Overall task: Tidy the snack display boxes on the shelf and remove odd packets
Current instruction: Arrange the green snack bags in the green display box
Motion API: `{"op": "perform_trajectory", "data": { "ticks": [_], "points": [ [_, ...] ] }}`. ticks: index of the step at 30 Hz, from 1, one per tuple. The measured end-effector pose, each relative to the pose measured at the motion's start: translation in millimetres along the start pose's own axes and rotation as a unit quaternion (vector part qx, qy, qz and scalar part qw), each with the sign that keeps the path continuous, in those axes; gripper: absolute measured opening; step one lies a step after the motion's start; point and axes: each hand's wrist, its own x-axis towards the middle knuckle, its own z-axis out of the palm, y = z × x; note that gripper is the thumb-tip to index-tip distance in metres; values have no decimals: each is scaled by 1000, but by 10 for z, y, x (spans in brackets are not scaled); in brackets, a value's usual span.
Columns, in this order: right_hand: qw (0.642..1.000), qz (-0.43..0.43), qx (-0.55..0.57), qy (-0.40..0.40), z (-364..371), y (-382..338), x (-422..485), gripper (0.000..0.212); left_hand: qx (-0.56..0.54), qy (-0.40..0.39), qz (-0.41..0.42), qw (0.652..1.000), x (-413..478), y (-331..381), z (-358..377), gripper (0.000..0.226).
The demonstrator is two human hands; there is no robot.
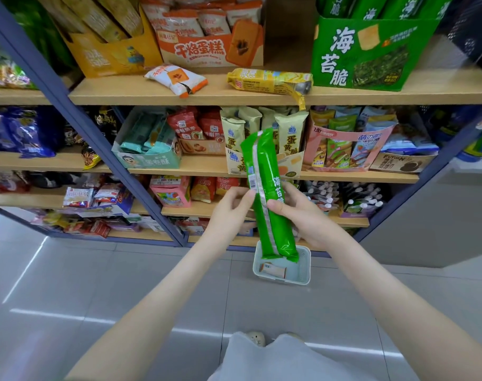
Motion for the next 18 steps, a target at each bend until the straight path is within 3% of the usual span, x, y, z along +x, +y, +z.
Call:
{"op": "perform_trajectory", "data": {
  "ticks": [2,5,8,10,13,15,18],
  "points": [
    [999,-14,-41,-1,-1,-20,-13,67,65,3,16,998,2,42,5,49],
    [997,-25,-73,-7,-5,-64,-50,73,149,25,45,987,4,102,11,41],
    [996,-29,-79,-2,-53,-86,-67,62,128,-21,49,990,17,139,-23,23],
    [996,-26,-87,-9,-108,-84,-76,54,91,-67,28,993,17,156,-60,26],
    [992,-21,-126,-24,-133,-100,-100,55,166,-78,26,983,18,199,-60,23],
    [988,-23,-149,-26,-140,-92,-95,60,214,-34,42,975,39,239,-23,28],
    [985,-4,-165,-43,-147,-84,-76,68,125,55,71,988,35,348,11,43]
  ]
}}
